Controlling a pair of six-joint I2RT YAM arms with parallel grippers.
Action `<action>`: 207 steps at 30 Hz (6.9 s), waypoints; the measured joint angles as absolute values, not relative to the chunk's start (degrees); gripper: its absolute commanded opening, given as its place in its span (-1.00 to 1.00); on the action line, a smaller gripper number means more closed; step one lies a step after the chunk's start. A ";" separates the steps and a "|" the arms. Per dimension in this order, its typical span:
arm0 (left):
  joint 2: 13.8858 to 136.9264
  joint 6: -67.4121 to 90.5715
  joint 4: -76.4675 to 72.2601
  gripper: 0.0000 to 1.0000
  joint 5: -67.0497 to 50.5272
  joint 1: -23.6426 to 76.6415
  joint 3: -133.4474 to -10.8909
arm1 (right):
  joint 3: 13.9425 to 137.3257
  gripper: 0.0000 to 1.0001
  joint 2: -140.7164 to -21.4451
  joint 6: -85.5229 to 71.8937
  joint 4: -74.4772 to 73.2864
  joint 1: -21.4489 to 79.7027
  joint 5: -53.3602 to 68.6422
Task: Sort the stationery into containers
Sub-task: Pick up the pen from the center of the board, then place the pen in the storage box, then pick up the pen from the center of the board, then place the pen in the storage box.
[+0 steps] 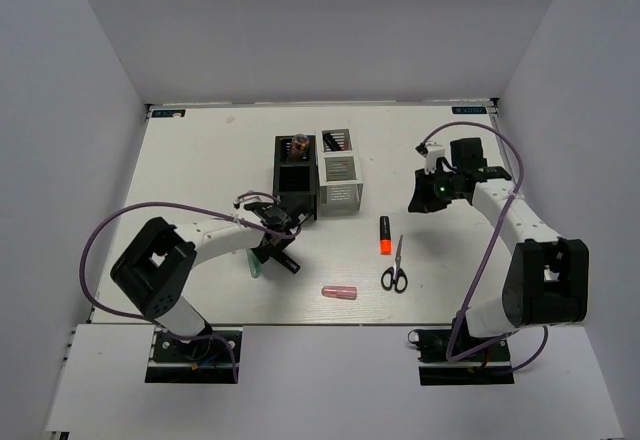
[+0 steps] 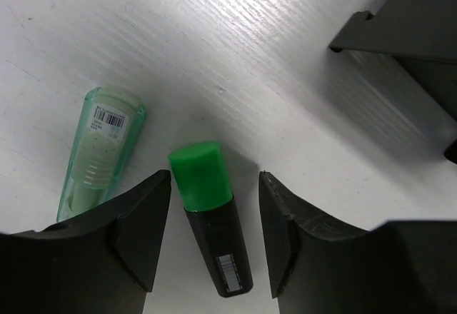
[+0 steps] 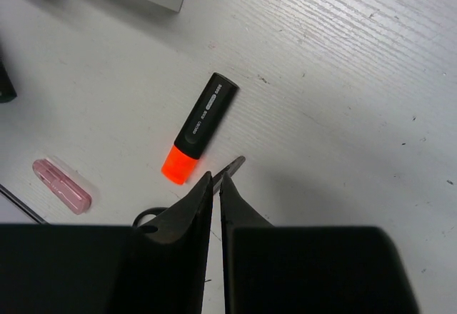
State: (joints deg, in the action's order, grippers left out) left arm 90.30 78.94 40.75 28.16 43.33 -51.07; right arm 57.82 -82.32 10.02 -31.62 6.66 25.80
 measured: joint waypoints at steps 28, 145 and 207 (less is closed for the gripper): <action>84.49 69.69 46.50 -1.00 28.42 48.86 -53.89 | 57.54 -0.54 -80.14 12.73 -33.76 0.99 37.98; 30.28 17.56 43.33 0.88 25.39 33.43 -33.47 | 50.85 0.18 -88.66 -5.76 -21.43 28.08 -6.35; 30.33 18.26 40.64 0.91 22.44 29.30 -30.33 | 89.73 -1.00 -108.47 11.79 5.19 29.71 30.06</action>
State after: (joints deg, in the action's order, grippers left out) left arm 30.33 18.26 40.64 22.44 29.30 -30.33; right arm 89.73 -108.47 11.79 5.19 29.71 30.06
